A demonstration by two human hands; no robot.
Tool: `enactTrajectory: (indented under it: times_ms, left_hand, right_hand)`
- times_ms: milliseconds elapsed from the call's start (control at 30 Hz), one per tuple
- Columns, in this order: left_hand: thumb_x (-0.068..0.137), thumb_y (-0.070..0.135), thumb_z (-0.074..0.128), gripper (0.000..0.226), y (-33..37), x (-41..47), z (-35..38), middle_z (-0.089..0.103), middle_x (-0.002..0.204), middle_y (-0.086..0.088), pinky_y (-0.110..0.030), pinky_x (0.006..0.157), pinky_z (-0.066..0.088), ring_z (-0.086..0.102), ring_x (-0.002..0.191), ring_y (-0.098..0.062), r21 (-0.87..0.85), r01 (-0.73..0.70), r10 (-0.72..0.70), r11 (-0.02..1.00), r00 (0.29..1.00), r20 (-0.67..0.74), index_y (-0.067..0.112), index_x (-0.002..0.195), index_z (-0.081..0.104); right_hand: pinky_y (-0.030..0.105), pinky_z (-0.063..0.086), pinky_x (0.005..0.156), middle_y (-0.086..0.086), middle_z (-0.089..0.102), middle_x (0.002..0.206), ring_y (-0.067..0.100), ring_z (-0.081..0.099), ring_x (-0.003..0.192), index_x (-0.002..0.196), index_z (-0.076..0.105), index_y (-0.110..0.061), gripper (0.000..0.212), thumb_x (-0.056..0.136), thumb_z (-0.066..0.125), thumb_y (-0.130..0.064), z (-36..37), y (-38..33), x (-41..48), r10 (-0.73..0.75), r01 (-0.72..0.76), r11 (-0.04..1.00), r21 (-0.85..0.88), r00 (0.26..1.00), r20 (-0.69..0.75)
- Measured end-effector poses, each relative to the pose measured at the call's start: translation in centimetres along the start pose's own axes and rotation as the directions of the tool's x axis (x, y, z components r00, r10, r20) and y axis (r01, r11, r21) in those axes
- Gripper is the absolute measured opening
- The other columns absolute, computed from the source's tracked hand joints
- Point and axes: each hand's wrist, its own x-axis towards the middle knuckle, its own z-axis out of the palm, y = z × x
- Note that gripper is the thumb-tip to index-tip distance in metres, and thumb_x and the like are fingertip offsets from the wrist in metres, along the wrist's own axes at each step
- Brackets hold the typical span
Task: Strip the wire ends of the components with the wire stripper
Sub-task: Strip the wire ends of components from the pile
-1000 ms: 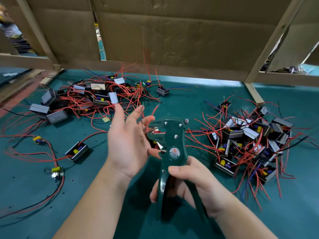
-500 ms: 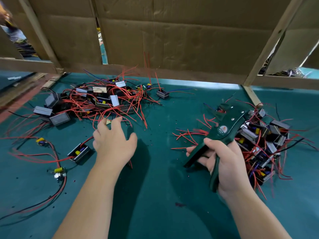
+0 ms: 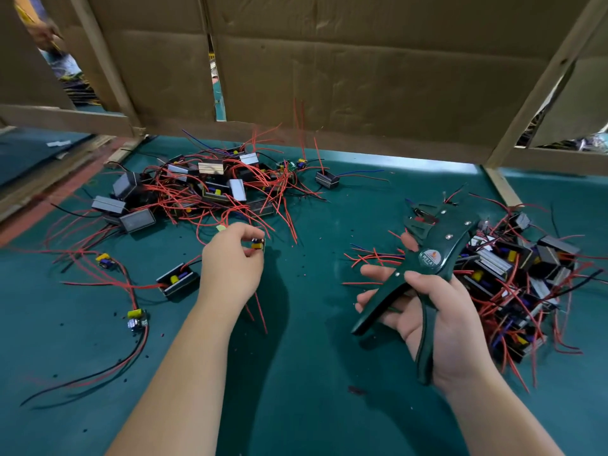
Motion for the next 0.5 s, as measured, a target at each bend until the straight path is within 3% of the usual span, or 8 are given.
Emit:
enactTrajectory:
  times_ms: [100,133,200,233,333,400,500]
  left_hand:
    - [0.084,0.000,0.065,0.032,0.6,0.0,-0.2,0.067,0.091,0.009,-0.031,0.067,0.057,0.063,0.064,0.001,-0.323,0.023,-0.026,0.946,1.000,-0.003,0.031,0.083,0.060]
    - [0.084,0.000,0.065,0.033,0.7,-0.1,-0.3,0.066,0.092,0.012,-0.030,0.072,0.057,0.062,0.065,0.003,-0.358,-0.008,-0.004,0.933,0.999,-0.035,0.032,0.084,0.060]
    - [0.084,0.002,0.065,0.032,0.8,-0.3,-0.4,0.064,0.095,0.014,-0.015,0.075,0.051,0.062,0.077,0.005,-0.275,-0.118,0.081,0.954,0.987,-0.140,0.034,0.086,0.059]
    - [0.085,0.004,0.064,0.030,0.8,-0.3,-0.4,0.064,0.098,0.013,-0.014,0.078,0.049,0.062,0.085,0.003,-0.218,-0.163,0.123,0.962,0.975,-0.187,0.033,0.090,0.060]
    - [0.087,0.013,0.063,0.021,0.5,-0.3,-0.3,0.054,0.107,0.010,-0.028,0.094,0.043,0.055,0.107,-0.012,-0.082,-0.253,0.224,0.964,0.938,-0.263,0.020,0.106,0.062]
    - [0.091,0.023,0.060,0.016,0.7,-0.4,-0.5,0.055,0.101,0.012,-0.032,0.092,0.042,0.055,0.105,-0.018,-0.050,-0.264,0.232,0.963,0.913,-0.336,0.018,0.106,0.062]
    - [0.093,0.016,0.053,0.016,1.1,-0.6,-1.6,0.056,0.088,0.017,-0.034,0.079,0.044,0.056,0.087,-0.023,-0.057,-0.378,0.299,0.924,0.807,-0.509,0.012,0.108,0.059]
  right_hand:
    - [0.051,0.055,0.067,0.033,0.066,0.100,0.042,0.063,0.071,0.132,0.053,-0.021,0.054,0.079,0.050,-0.015,0.2,0.2,-0.1,0.008,-0.008,1.000,0.001,1.000,0.026]
    - [0.052,0.055,0.067,0.033,0.066,0.100,0.042,0.063,0.071,0.132,0.053,-0.021,0.054,0.079,0.050,-0.015,0.2,0.3,-0.2,0.009,-0.009,1.000,0.004,0.999,0.033]
    - [0.052,0.055,0.068,0.032,0.066,0.099,0.042,0.063,0.071,0.132,0.053,-0.019,0.054,0.079,0.049,-0.015,0.3,0.3,-0.3,0.008,-0.009,1.000,0.010,0.999,0.045]
    - [0.053,0.055,0.069,0.032,0.066,0.099,0.043,0.063,0.072,0.132,0.052,-0.019,0.054,0.079,0.049,-0.015,0.3,0.3,-0.3,0.010,-0.011,1.000,0.013,0.999,0.051]
    - [0.054,0.056,0.071,0.034,0.065,0.101,0.044,0.063,0.073,0.133,0.051,-0.016,0.055,0.078,0.048,-0.016,0.2,0.3,-0.4,0.017,-0.018,1.000,0.010,0.998,0.066]
    - [0.054,0.056,0.071,0.035,0.065,0.101,0.043,0.063,0.072,0.132,0.052,-0.015,0.055,0.077,0.048,-0.016,0.2,0.3,-0.3,0.023,-0.024,1.000,0.012,0.997,0.074]
    - [0.054,0.056,0.071,0.035,0.064,0.101,0.043,0.064,0.072,0.129,0.053,-0.014,0.053,0.077,0.048,-0.017,0.3,0.4,-0.2,0.036,-0.038,0.999,0.020,0.995,0.089]
